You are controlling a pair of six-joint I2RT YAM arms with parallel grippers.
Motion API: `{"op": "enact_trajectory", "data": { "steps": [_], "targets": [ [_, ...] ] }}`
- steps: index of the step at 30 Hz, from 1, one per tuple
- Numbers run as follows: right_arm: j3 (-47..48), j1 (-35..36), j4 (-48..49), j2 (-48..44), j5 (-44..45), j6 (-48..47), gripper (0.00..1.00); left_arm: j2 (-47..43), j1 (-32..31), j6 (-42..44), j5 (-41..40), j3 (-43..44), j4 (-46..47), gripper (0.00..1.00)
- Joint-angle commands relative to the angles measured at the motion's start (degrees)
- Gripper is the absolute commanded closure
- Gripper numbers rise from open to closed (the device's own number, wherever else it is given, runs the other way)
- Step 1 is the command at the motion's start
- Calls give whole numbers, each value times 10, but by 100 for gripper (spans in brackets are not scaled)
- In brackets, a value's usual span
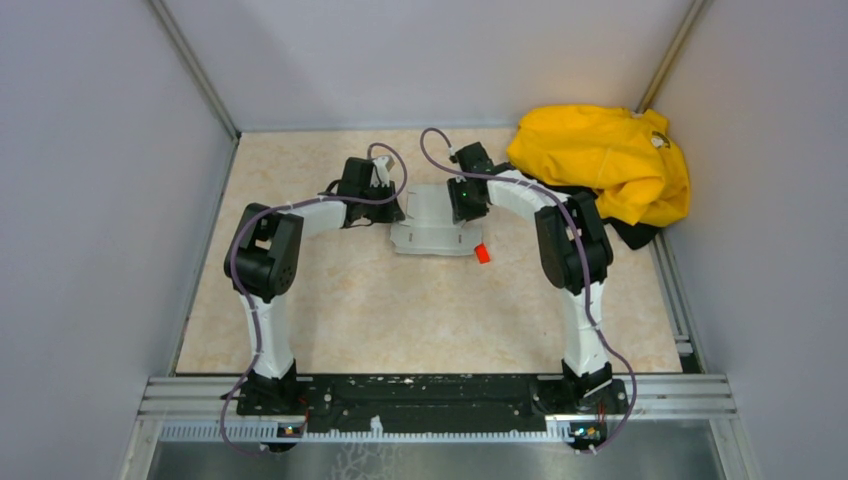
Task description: Fold the paper box
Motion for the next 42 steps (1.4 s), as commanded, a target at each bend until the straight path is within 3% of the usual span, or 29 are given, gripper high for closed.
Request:
{"op": "enact_trajectory", "data": {
  "steps": [1,42],
  "targets": [
    [-3,7,14,-46,11,7,66,-10,-3,11,-16,-16,-19,79],
    [-13,8,48,-29,-56,36,66,-12,-4,5,-7,-22,-17,80]
  ]
}}
